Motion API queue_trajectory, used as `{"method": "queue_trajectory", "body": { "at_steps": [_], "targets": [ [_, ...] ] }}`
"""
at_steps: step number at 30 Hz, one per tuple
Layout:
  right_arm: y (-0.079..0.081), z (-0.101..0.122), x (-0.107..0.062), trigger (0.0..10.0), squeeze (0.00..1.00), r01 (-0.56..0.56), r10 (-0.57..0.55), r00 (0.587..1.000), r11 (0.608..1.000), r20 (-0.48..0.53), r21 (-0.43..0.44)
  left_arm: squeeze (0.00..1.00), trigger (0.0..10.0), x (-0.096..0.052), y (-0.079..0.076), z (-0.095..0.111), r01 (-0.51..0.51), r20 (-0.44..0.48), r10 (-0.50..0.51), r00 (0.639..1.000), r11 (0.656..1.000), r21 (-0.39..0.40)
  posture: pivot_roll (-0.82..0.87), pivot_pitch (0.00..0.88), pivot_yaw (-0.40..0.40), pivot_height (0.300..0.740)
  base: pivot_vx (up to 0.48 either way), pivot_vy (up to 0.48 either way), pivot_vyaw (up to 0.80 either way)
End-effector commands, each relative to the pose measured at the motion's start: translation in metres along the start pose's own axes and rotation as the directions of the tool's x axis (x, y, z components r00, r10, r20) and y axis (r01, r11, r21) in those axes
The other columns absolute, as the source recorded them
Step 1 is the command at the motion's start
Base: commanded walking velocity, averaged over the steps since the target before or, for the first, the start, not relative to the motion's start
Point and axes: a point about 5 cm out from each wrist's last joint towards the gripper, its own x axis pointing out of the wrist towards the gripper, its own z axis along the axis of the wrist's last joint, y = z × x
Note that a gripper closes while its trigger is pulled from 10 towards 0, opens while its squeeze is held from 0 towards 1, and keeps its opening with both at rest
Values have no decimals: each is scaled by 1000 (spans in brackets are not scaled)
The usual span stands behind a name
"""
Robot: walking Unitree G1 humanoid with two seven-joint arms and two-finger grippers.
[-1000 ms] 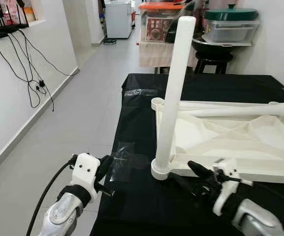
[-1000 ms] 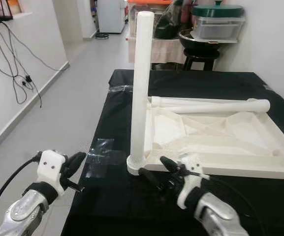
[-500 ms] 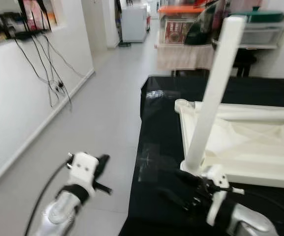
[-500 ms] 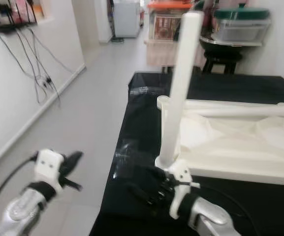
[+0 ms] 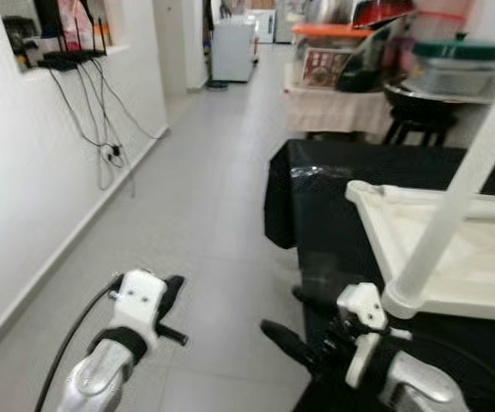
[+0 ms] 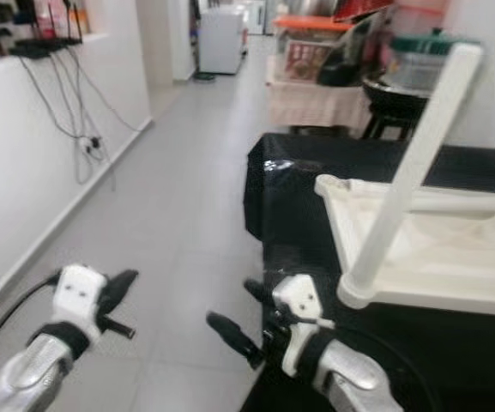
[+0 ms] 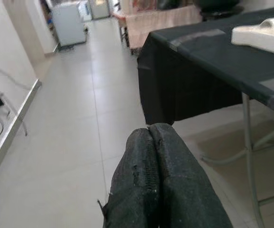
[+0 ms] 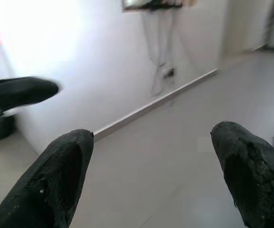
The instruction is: Building children table
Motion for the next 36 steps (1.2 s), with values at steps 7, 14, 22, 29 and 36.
{"method": "queue_trajectory", "body": {
  "at_steps": [7, 14, 22, 29, 36],
  "targets": [
    [-10, -6, 20, 10000, 0, 160, -163, 985, 985, -59, -62, 0, 10000, 5, -9, 0, 19, -42, -21, 999, 999, -50, -28, 0, -12, 740, 0, 0, 0],
    [-12, -8, 28, 10000, 0, 198, -202, 975, 979, -90, -53, 0, 10000, 8, -10, 4, 34, -22, -35, 999, 998, -50, -32, 0, -11, 740, 0, 0, 0],
    [-2, -14, 41, 10000, 0, 138, -145, 986, 987, -84, -79, 0, 10000, 9, -19, 8, 75, 27, -74, 997, 997, -31, -36, 0, -8, 740, 0, 0, 0],
    [-2, -14, 46, 10000, 0, 119, -125, 989, 990, -82, -77, 0, 10000, 13, -16, 7, 59, 50, -56, 997, 995, -75, -39, 0, -7, 740, 0, 0, 0],
    [-3, -15, 47, 10000, 0, 118, -123, 989, 991, -78, -65, 0, 10000, 15, -16, 8, 62, 64, -58, 996, 996, -62, -41, 0, -10, 740, 263, 0, 0]
  ]
}}
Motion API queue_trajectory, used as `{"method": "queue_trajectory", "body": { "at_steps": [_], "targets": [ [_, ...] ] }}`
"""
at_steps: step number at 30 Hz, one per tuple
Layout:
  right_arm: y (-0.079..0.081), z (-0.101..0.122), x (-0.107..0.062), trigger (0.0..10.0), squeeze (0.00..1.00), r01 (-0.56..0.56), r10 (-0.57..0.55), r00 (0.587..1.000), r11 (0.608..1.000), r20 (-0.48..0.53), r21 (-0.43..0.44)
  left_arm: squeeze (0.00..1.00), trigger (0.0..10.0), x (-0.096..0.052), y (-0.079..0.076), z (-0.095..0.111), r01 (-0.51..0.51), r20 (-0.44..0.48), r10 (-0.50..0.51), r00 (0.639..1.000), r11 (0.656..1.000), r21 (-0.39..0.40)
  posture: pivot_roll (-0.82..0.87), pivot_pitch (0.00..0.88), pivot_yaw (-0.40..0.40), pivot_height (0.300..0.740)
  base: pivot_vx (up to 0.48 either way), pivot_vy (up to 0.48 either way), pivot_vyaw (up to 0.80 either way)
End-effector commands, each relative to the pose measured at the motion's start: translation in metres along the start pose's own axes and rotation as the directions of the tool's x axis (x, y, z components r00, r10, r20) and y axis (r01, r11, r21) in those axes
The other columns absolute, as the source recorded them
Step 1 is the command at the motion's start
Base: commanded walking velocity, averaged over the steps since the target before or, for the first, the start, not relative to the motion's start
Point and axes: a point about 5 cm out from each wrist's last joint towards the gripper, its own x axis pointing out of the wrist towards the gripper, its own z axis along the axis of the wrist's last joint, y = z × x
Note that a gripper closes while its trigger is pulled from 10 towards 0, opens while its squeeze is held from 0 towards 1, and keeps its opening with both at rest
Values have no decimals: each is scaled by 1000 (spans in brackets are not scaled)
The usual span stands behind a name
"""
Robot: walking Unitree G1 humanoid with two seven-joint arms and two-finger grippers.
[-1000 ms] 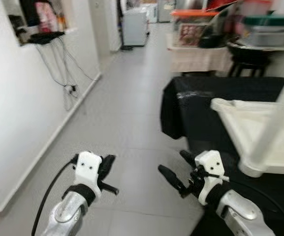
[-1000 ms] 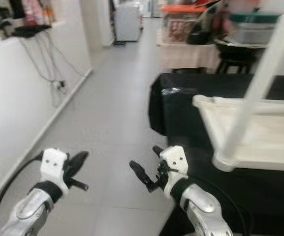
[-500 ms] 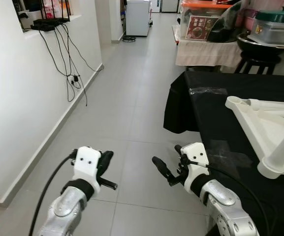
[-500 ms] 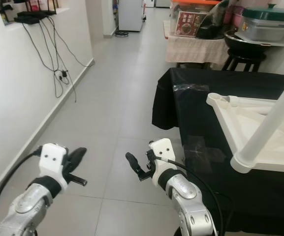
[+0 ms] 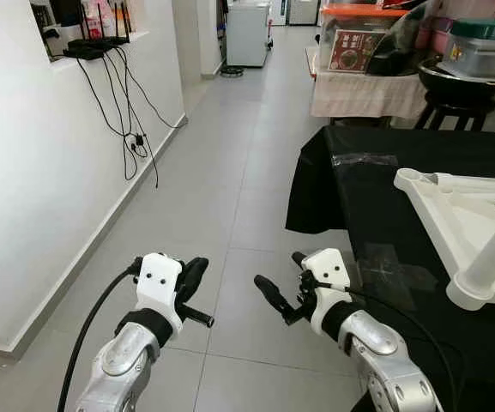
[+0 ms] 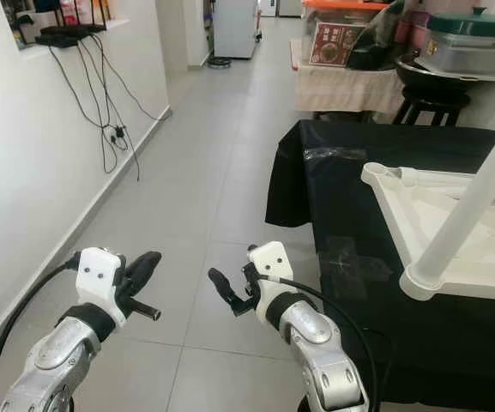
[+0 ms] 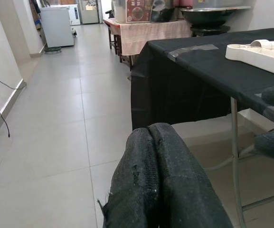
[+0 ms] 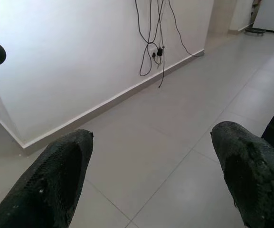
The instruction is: Building children table
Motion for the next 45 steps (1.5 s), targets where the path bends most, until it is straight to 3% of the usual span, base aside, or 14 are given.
{"method": "queue_trajectory", "body": {
  "at_steps": [1, 17, 45],
  "targets": [
    [-2, 2, 2, 10000, 0, 0, 0, 1000, 1000, 14, -8, 0, 10000, 0, 0, -1, 1, 2, -1, 1000, 1000, -1, -41, 0, -10, 740, 270, 0, 0],
    [2, 0, 5, 10000, 0, -64, 64, 998, 998, 16, 2, 0, 10000, 2, 0, -3, 15, 4, -15, 1000, 1000, -8, -32, 0, -10, 740, 290, 0, 0],
    [0, -2, 4, 10000, 0, -69, 67, 997, 996, 38, 48, 0, 10000, 2, -1, -6, 23, 0, -23, 1000, 1000, -5, -34, 0, -15, 740, 291, 0, 0]
  ]
}}
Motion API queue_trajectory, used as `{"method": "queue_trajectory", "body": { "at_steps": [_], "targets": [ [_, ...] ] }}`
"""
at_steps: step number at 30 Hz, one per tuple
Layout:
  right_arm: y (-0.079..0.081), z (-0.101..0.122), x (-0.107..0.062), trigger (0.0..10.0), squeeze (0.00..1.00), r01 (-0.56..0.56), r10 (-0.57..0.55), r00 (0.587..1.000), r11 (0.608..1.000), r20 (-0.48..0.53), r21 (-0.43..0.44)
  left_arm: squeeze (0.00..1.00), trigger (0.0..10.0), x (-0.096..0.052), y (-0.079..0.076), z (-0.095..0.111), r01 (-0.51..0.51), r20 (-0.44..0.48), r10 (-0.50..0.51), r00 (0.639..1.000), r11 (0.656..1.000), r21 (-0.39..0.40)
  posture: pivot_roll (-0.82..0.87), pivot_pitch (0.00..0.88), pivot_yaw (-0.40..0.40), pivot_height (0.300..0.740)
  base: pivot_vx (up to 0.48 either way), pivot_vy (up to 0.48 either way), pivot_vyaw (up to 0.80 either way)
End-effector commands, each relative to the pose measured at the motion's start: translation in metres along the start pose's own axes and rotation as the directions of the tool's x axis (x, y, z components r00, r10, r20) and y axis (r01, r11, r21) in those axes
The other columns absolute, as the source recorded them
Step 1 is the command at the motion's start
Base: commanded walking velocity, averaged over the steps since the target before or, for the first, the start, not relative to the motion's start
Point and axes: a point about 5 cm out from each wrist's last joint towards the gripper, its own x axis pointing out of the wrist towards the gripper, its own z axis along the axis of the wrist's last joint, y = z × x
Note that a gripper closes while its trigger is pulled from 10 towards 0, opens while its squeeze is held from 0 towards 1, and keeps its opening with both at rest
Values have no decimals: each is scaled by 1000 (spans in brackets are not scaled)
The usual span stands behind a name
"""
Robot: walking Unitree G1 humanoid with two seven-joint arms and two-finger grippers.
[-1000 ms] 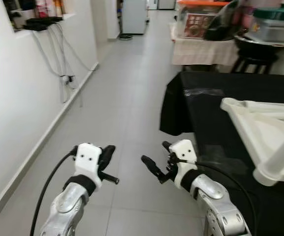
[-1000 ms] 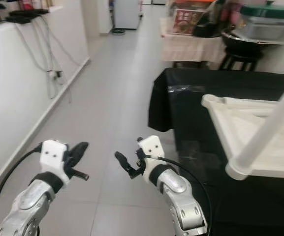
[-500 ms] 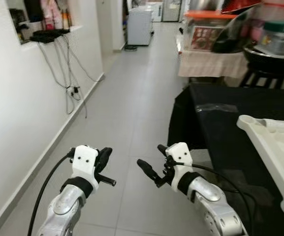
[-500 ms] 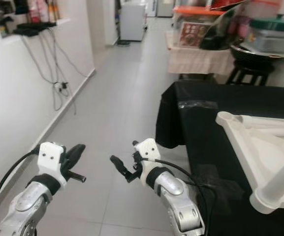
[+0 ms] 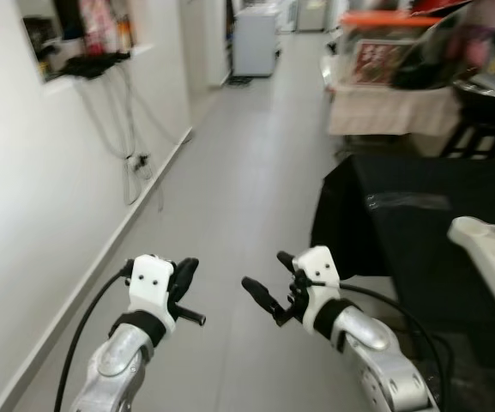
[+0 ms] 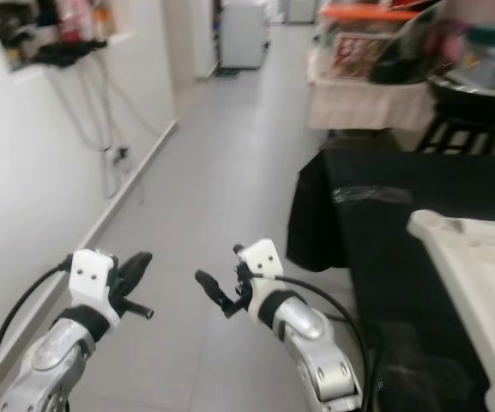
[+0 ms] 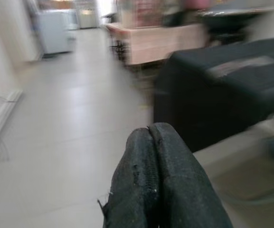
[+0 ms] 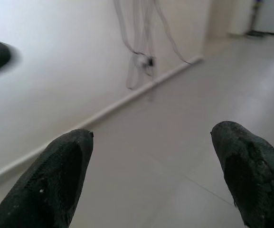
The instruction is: Building children table
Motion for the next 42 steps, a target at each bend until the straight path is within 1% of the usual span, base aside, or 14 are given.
{"method": "queue_trajectory", "body": {
  "at_steps": [1, 8, 42],
  "targets": [
    [6, 7, 5, 10000, 0, -10, 8, 999, 1000, 51, 28, 0, 10000, -4, 10, 0, -32, -4, 32, 999, 999, 17, -33, 0, -12, 740, 285, 0, 0],
    [1, 8, 5, 10000, 0, 27, -33, 997, 997, 71, 73, 0, 10000, -5, 11, 0, -32, -4, 32, 999, 999, 18, -33, 0, -9, 740, 283, 0, 0],
    [-1, 10, 7, 10000, 0, 32, -38, 996, 996, 76, 89, 0, 10000, -3, 12, 2, -36, 2, 36, 999, 999, 18, -37, 0, -8, 740, 278, 0, 0]
  ]
}}
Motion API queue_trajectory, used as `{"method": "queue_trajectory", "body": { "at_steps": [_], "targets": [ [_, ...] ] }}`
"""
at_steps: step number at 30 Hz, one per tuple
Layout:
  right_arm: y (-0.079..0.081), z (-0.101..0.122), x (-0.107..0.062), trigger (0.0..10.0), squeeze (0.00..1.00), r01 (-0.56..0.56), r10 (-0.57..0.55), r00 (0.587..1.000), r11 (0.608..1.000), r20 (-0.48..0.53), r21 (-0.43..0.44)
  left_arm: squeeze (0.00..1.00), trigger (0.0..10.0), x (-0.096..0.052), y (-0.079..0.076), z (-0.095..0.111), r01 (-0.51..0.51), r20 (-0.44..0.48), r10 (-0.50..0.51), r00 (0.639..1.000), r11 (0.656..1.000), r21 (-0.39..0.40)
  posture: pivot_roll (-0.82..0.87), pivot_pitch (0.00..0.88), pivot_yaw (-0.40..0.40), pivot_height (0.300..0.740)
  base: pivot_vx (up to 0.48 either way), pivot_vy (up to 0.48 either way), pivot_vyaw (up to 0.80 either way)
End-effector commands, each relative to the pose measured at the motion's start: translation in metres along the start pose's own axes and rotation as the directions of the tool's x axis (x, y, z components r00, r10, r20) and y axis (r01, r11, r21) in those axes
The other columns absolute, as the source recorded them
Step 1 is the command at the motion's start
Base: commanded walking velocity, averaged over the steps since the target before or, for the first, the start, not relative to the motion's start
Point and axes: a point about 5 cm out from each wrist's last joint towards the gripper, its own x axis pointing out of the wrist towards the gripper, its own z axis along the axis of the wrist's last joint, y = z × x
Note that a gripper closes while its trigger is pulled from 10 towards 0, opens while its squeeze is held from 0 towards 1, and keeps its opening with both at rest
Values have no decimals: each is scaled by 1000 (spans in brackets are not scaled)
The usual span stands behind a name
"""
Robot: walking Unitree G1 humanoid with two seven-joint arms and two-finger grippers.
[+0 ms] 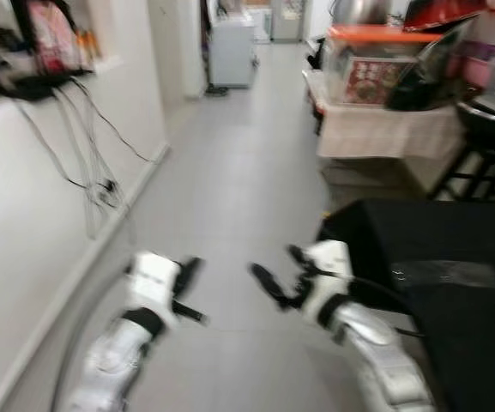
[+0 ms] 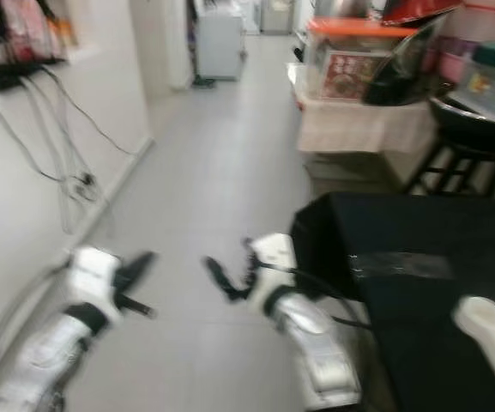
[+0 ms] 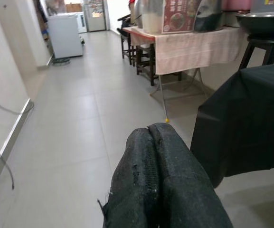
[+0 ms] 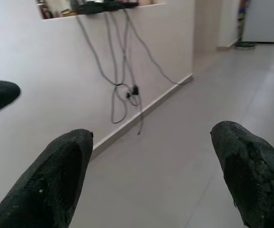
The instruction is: Building children table
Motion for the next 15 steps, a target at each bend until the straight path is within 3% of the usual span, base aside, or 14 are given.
{"method": "queue_trajectory", "body": {
  "at_steps": [1, 15],
  "targets": [
    [-6, -1, -5, 10000, 0, 27, -27, 1000, 1000, -4, 5, 0, 10000, 2, -6, 1, 26, 3, -26, 1000, 1000, -6, -37, 0, -8, 740, 274, 0, 0],
    [-7, -1, -4, 10000, 0, 27, -27, 1000, 1000, -3, 11, 0, 10000, 2, -5, 1, 25, 4, -24, 1000, 1000, -5, -37, 0, -9, 740, 273, 0, 0]
  ]
}}
